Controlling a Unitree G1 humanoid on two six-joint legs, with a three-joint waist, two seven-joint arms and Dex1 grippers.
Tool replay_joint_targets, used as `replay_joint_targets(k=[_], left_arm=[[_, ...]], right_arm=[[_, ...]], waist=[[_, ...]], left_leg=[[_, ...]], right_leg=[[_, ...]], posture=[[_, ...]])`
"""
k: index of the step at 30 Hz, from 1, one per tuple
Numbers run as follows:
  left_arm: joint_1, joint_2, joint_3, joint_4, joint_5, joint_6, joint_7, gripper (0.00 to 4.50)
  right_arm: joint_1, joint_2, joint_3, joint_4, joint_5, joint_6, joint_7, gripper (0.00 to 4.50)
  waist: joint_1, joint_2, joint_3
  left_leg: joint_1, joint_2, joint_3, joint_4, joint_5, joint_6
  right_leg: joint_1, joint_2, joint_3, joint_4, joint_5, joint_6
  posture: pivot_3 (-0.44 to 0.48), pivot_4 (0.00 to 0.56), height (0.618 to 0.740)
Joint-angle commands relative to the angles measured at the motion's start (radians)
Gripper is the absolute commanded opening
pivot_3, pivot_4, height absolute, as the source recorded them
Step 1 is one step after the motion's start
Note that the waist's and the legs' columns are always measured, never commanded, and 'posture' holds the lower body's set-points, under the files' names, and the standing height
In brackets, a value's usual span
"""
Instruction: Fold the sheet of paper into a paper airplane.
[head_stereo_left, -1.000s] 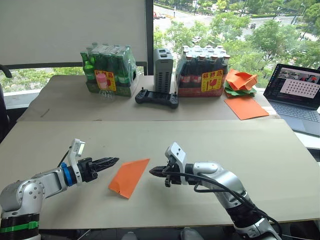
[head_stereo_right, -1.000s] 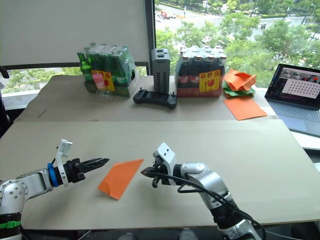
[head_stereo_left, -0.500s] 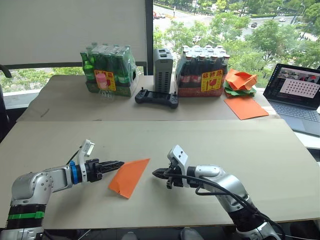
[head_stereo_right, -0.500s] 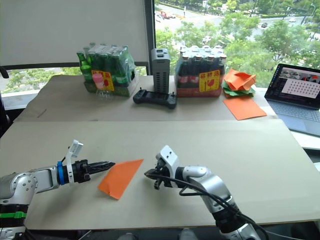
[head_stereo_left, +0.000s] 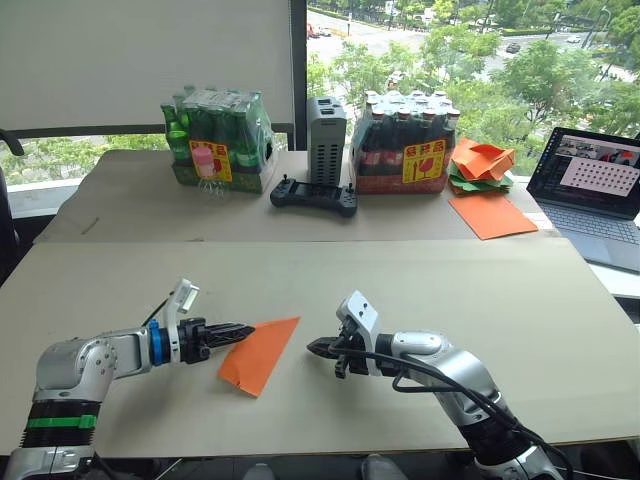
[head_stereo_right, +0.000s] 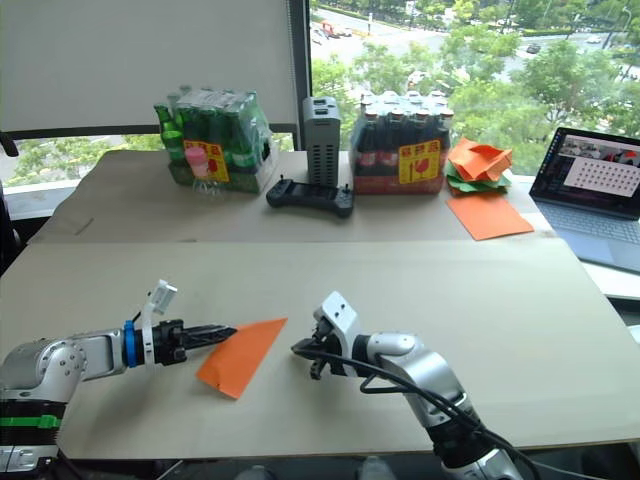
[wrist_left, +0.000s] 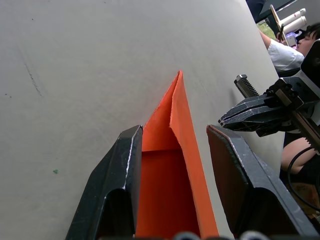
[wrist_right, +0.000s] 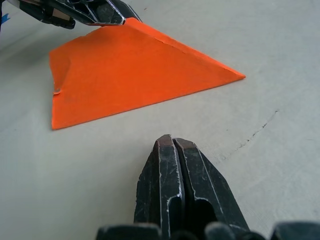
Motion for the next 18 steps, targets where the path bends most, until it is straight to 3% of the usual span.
replay_joint_targets(k=[1,18], left_arm=[[-0.013,0.005,-0.003,-0.006,-0.001,-0.008,-0.024,2.17],[-0.021,-0.02,-0.021,-0.002,0.008,-0.004,-0.032,2.17]], right_arm=[[0.0,0.002,-0.007,-0.043,0.021,-0.003,-0.001,0.0],[0.002,0.005,0.0,-0.039,0.017,-0.008,-0.008,0.0]], waist=[[0.0,0.0,0.0],[0.0,0.0,0.0]], left_leg=[[0.0,0.0,0.0,0.0,0.0,0.0],[0.0,0.0,0.0,0.002,0.0,0.0]], right_leg=[[0.0,0.0,0.0,0.0,0.0,0.0],[0.0,0.0,0.0,0.001,0.0,0.0]], posture=[[0.0,0.15,0.74],[0.0,0.15,0.74]])
